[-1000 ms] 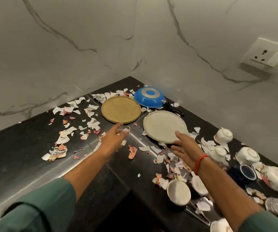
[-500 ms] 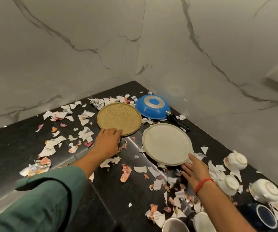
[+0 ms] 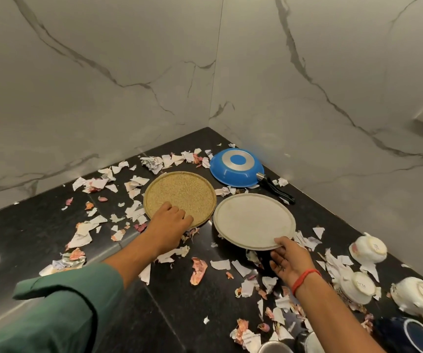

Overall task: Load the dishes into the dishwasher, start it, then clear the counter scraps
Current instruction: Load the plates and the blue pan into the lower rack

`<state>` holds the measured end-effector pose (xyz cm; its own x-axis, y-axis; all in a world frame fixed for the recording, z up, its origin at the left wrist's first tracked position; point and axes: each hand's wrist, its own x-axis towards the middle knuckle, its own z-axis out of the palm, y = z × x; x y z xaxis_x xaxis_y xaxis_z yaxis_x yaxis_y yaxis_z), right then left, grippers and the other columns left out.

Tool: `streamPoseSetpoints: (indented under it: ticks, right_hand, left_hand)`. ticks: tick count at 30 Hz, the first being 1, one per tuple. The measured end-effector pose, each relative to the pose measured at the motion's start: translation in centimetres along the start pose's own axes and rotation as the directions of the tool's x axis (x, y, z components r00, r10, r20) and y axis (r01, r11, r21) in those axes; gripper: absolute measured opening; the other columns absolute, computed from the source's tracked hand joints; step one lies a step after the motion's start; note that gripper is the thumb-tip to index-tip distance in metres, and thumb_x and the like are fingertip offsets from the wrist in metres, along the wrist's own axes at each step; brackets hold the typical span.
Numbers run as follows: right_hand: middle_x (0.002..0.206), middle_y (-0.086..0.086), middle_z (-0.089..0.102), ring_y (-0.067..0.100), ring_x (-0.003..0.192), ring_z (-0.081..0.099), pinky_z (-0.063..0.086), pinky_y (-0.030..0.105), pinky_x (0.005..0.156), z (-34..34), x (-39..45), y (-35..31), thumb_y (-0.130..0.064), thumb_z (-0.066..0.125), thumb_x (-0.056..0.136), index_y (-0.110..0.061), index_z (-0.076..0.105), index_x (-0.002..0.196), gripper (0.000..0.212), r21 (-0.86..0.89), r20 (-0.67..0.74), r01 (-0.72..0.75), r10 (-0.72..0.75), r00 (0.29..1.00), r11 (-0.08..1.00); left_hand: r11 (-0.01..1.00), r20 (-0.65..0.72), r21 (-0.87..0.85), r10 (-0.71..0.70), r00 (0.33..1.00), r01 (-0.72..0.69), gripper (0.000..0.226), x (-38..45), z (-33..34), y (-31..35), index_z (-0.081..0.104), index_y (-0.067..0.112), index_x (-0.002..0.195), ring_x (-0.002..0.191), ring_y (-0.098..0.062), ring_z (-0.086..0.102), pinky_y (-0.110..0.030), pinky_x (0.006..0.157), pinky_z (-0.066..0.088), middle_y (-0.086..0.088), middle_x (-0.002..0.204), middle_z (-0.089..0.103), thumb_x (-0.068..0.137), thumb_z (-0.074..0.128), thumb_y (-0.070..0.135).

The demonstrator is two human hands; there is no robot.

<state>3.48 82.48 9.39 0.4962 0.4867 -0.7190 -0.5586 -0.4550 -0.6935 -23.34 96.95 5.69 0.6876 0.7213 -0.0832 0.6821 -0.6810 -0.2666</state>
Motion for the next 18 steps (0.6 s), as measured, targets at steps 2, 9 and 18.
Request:
streamPoseSetpoints:
  ticks: [2,9,18]
  right_hand:
    - [0.082,0.007,0.058,0.018,0.073,0.056,0.046,0.033,0.063,0.0,-0.2,0.3,-0.011,0.06,0.092,-0.014,0.06,0.096,0.006,-0.003,0.003,0.013,-0.013,1.0,1.0]
    - [0.093,0.01,0.059,0.023,0.082,0.06,0.05,0.039,0.072,-0.3,-0.4,1.2,-0.004,0.05,0.09,-0.016,0.054,0.11,0.023,0.014,0.004,0.026,-0.026,1.0,1.0]
    - [0.098,0.01,0.059,0.029,0.099,0.059,0.046,0.049,0.094,-0.4,1.1,2.1,-0.011,0.045,0.103,-0.018,0.045,0.121,0.019,0.022,-0.017,0.004,-0.003,1.0,1.0]
  left_hand:
    - [0.997,0.011,-0.066,0.03,1.0,-0.029,0.025,-0.6,-0.3,0.1,0.058,0.023,0.12,0.098,-0.024,0.063,-0.041,0.095,0.036,-0.001,0.105,0.069,0.103,0.045,0.034]
    - [0.94,0.034,-0.336,-0.046,0.998,0.055,0.028,-2.4,0.4,-0.7,0.062,0.025,0.112,0.078,-0.016,0.061,-0.038,0.098,0.047,0.006,0.083,0.065,0.105,0.04,0.043]
    - [0.605,0.327,-0.425,-0.591,0.738,0.673,0.09,-2.6,3.7,-6.8,0.026,0.021,0.157,0.14,-0.038,0.039,-0.053,0.113,0.035,-0.017,0.153,0.04,0.089,0.061,0.068]
